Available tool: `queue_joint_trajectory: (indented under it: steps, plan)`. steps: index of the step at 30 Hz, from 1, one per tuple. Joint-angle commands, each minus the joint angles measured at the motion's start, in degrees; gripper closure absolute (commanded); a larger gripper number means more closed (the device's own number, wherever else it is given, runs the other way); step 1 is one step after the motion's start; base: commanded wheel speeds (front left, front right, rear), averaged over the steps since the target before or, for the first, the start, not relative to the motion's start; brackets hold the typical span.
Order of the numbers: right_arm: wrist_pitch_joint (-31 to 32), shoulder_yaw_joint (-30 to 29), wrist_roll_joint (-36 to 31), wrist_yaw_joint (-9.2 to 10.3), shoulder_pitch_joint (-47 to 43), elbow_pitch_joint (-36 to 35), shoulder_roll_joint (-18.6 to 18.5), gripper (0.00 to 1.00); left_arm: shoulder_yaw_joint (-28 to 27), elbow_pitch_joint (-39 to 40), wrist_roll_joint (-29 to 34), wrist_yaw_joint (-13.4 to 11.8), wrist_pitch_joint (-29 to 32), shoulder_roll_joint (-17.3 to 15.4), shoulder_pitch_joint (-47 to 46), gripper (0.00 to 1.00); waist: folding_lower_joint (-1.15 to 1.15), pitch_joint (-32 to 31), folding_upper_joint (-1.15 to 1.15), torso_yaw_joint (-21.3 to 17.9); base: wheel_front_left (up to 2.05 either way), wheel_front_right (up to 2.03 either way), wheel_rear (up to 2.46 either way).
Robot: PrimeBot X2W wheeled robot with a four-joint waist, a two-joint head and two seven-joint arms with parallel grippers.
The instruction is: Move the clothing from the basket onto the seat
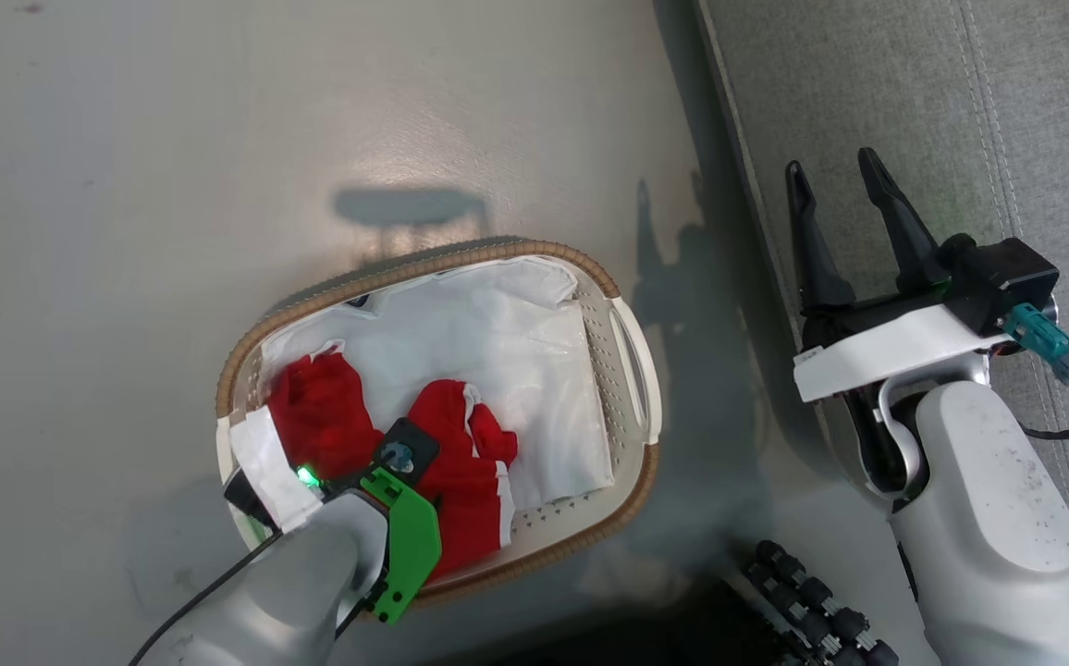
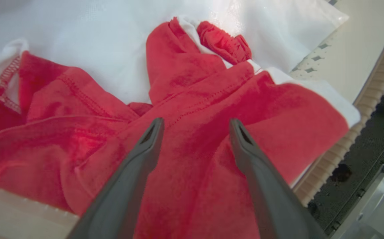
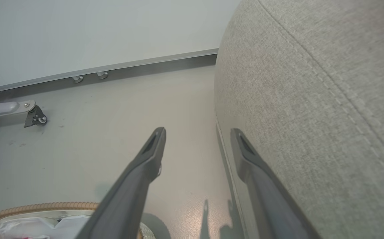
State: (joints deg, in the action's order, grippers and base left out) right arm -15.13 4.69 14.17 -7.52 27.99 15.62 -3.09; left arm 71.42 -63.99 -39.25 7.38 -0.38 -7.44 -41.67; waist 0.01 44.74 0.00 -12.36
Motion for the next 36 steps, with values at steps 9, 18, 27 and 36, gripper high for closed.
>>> queue_joint_trajectory:
  steps: [9,18,27,36]
  plan:
    - [-0.03,0.79,1.4,0.06,2.15,-0.6,0.13,0.0,1.5,-4.76,3.68,0.14,-1.28,0.3,-5.02,0.0,-0.01,4.46,0.0,-2.27,0.0,0.0,0.0]
    - [-0.02,1.74,3.42,0.06,3.21,-0.88,0.05,0.0,1.93,-5.42,6.72,0.14,1.73,-0.52,-6.93,0.0,-0.01,7.12,0.0,-3.6,0.0,0.0,0.0]
    - [0.0,2.05,4.76,0.05,3.53,-0.52,-0.06,0.0,2.0,-3.6,5.71,0.14,2.7,-0.64,-7.28,1.0,-0.01,8.13,0.0,-4.55,0.0,0.0,0.0]
    - [-0.02,1.17,5.06,0.09,3.01,0.37,-0.18,0.0,1.36,-2.43,0.76,0.14,-2.41,-0.04,-5.46,1.0,-0.01,3.73,0.0,-4.54,0.0,0.0,0.0]
